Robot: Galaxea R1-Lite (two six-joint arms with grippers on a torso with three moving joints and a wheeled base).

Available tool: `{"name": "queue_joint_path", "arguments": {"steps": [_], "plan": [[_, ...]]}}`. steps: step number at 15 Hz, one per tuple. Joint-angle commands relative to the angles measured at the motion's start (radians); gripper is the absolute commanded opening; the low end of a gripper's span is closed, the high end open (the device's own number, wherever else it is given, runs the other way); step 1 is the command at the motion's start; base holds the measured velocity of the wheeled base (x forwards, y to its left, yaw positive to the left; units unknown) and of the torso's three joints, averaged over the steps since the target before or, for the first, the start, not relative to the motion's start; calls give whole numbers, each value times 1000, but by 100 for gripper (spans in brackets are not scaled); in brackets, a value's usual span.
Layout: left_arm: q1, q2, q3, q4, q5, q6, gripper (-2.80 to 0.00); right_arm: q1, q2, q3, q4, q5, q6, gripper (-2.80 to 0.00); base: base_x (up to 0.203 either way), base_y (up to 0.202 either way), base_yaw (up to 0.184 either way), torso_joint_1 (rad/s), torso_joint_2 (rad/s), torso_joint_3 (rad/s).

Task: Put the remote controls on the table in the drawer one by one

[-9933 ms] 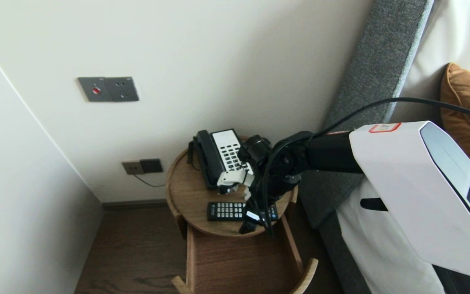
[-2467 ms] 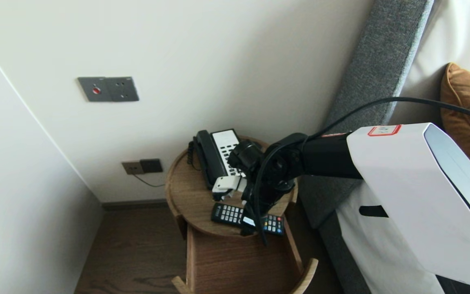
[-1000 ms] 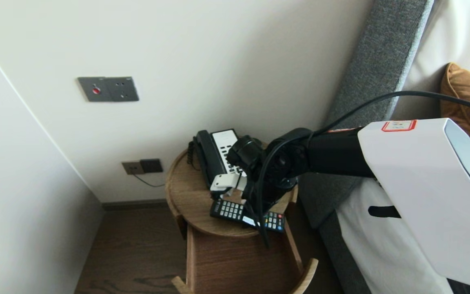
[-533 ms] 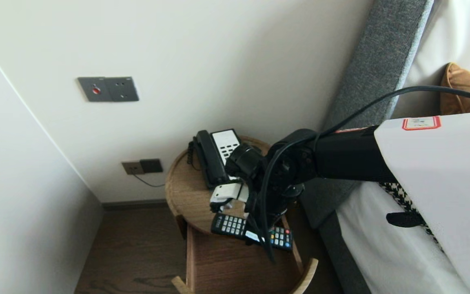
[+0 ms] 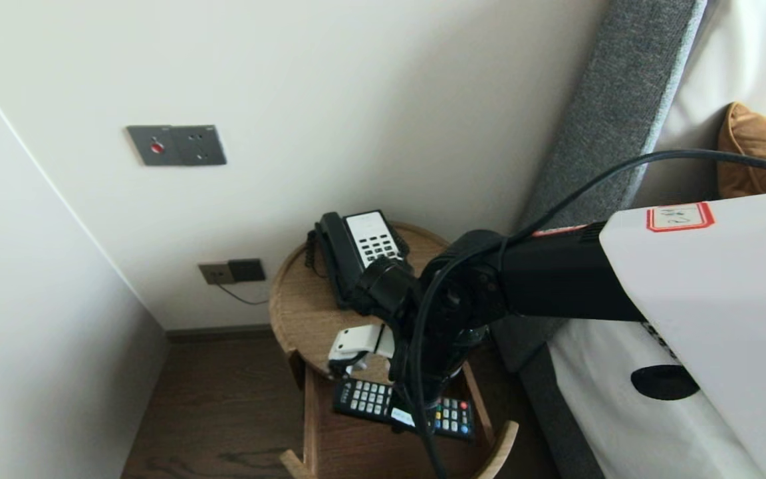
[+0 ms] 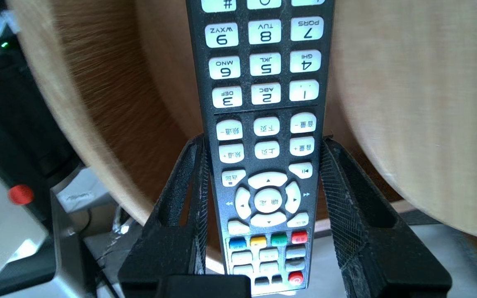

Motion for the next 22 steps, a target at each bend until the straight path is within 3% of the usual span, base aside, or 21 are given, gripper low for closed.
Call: {"name": "queue_joint_path", "arguments": {"steps": [1,18,22], "plan": [[1,-5,2,0,0,0,-280,14,-5,32,3,10,5,-280,0,0,0,0,0,0],[1,-5,2,0,0,0,-280,49,102,42,-16,52,35,-280,0,0,0,0,0,0],[1,-5,2,0,0,0,-280,49,140,44,-83,49,46,-280,0,0,0,0,0,0]]}}
